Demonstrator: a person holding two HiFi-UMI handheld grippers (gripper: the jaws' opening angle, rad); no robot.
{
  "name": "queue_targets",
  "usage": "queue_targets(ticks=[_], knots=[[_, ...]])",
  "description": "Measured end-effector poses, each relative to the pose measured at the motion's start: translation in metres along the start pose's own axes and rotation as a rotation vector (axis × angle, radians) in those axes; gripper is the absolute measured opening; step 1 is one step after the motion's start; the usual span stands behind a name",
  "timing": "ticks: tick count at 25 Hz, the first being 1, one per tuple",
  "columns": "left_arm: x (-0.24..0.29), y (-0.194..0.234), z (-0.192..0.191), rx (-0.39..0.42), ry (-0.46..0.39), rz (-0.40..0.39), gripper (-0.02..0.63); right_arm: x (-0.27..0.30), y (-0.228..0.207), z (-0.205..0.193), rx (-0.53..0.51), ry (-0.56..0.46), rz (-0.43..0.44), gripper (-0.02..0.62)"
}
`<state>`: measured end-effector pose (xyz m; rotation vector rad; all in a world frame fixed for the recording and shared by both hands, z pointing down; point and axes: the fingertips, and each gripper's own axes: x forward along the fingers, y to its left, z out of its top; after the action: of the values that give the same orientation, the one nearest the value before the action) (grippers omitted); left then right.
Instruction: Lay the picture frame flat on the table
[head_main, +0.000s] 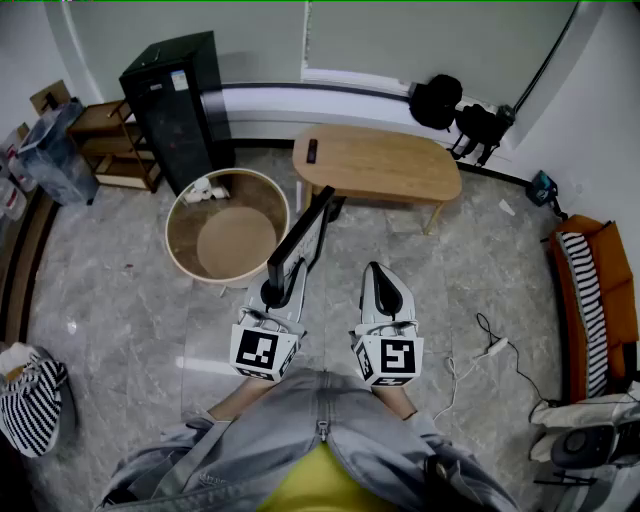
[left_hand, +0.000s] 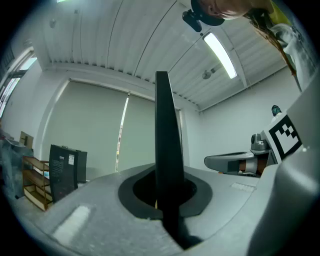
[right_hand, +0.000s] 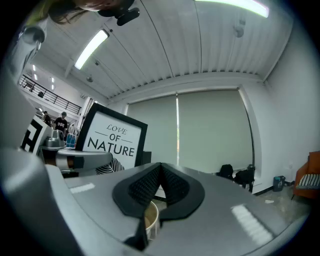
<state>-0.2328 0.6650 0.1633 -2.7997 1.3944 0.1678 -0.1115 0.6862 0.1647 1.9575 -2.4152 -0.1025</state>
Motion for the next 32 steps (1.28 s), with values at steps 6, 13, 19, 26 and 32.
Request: queue_targets(ticks=[6, 13, 19, 26, 32], knots=[[0.019, 0.009, -0.010, -0.015, 0.004, -0.003, 0.011, 0.022, -0.008, -0.005, 0.038, -0.012, 0.016, 0.000], [0.062, 0.028, -0.027, -0.022, 0.006, 0.002, 0.011, 0.067, -0.029, -0.020, 0.046, -0.013, 0.021, 0.000], [0.128, 0.055, -0.026, -0.030, 0.011, 0.028, 0.011, 0.135, -0.068, -0.015, 0.043, -0.012, 0.047, 0.000], [0.227, 0.082, -0.041, -0.021, 0.017, 0.064, 0.011, 0.229, -0.128, -0.030, 0.055, 0.000, 0.093, 0.000], [0.318, 0.108, -0.054, -0.036, 0.038, 0.089, 0.011, 0.311, -0.178, -0.034, 0.068, 0.002, 0.131, 0.000]])
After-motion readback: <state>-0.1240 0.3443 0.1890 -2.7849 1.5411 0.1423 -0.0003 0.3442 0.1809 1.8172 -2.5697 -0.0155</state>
